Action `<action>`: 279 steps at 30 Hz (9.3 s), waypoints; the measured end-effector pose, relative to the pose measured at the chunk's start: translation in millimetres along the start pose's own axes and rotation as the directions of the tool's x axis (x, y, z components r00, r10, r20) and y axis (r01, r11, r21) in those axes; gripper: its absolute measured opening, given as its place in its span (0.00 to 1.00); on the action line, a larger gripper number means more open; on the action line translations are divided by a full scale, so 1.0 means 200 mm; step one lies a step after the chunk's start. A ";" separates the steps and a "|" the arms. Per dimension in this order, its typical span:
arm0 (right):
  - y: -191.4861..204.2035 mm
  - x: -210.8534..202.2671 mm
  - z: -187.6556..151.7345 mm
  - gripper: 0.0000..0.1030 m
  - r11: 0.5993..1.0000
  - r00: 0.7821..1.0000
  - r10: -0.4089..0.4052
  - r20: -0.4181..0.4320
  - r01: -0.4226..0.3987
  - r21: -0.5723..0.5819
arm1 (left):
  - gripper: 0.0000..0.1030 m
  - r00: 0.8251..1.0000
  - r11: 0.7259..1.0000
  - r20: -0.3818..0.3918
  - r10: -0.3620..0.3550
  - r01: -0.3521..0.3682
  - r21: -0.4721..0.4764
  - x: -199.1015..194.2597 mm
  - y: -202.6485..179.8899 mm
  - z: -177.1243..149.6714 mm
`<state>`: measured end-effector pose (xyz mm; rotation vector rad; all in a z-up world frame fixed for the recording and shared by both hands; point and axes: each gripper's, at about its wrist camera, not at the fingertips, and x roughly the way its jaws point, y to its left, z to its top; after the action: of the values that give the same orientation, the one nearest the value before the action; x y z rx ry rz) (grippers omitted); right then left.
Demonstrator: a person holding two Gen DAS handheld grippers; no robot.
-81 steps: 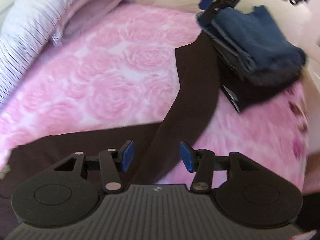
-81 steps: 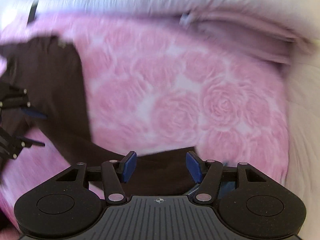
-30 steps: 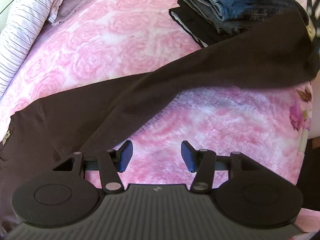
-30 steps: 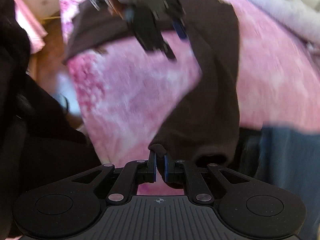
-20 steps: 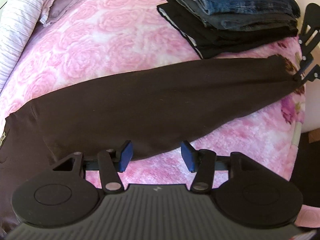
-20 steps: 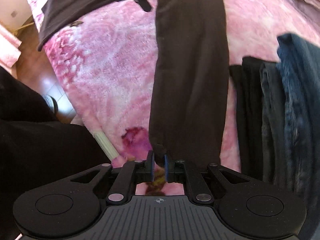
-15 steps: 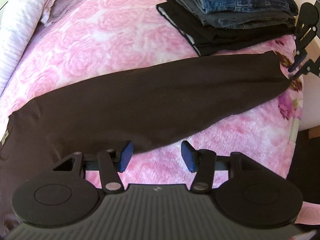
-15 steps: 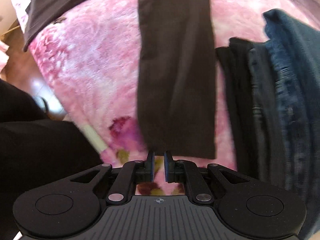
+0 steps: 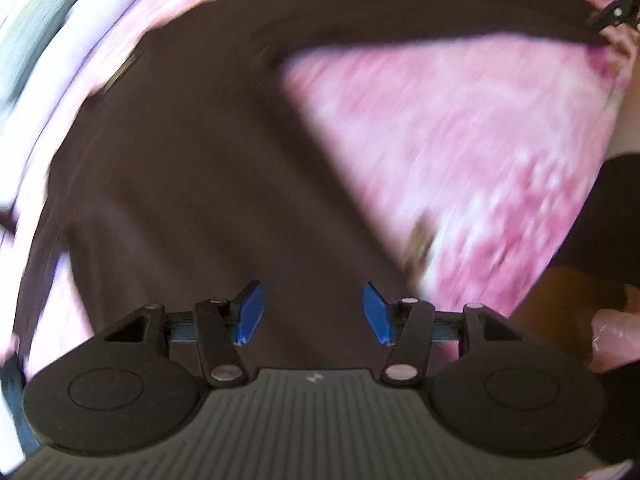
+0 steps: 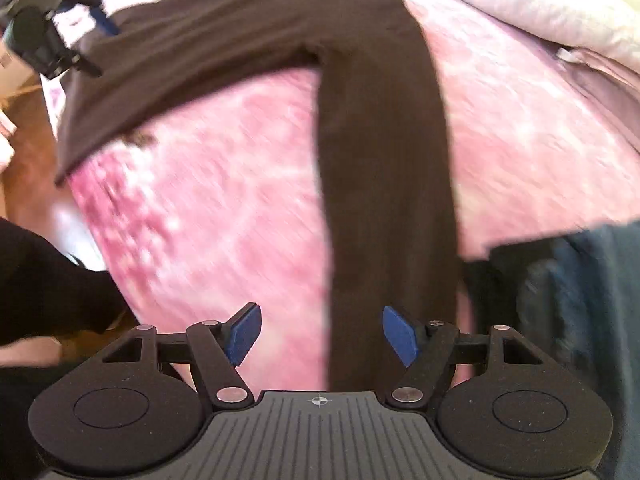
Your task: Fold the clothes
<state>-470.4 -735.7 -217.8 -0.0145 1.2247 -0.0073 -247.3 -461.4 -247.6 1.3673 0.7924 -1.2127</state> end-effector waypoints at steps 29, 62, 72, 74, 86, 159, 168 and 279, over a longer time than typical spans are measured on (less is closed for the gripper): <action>1.18 0.61 0.53 0.69 0.700 0.972 0.201 0.122 -0.230 0.676 | 0.29 0.833 0.746 0.380 -0.403 0.539 -0.391 0.65 1.37 -1.49; 1.02 0.57 0.40 0.16 0.623 0.979 0.198 0.048 -0.164 0.765 | 0.39 0.896 0.735 0.247 -0.369 0.444 -0.512 0.54 1.45 -1.51; 1.07 0.68 0.46 0.35 0.545 0.960 0.249 0.131 -0.251 0.800 | 0.00 0.830 0.655 0.311 -0.464 0.557 -0.510 0.67 1.41 -1.51; 1.04 0.68 0.47 0.06 0.505 0.937 0.322 0.136 -0.291 0.813 | 0.00 0.818 0.653 0.324 -0.476 0.575 -0.493 0.59 1.45 -1.53; 0.71 0.59 0.50 0.03 0.449 0.914 0.391 0.111 -0.295 0.844 | 0.00 0.858 0.734 0.186 -0.479 0.508 -0.450 0.60 1.60 -1.45; 1.46 0.73 1.06 0.15 0.990 0.998 0.000 0.068 -0.009 0.143 | 0.06 0.927 0.982 0.371 -0.052 -0.021 0.189 0.34 0.77 -1.25; 1.93 0.70 0.98 0.15 0.976 0.983 0.047 0.178 -0.007 -0.218 | 0.16 0.923 0.976 0.384 -0.037 -0.049 0.212 0.46 0.84 -1.09; 1.30 0.01 0.65 0.79 0.863 0.986 -0.165 -0.009 0.149 0.483 | 0.39 0.990 0.948 0.118 0.081 -0.040 -0.315 -0.14 1.02 -1.57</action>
<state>-348.5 -474.8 -179.6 0.3221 1.1583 -0.4559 8.8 -191.2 -197.8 1.0364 0.8058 -1.0643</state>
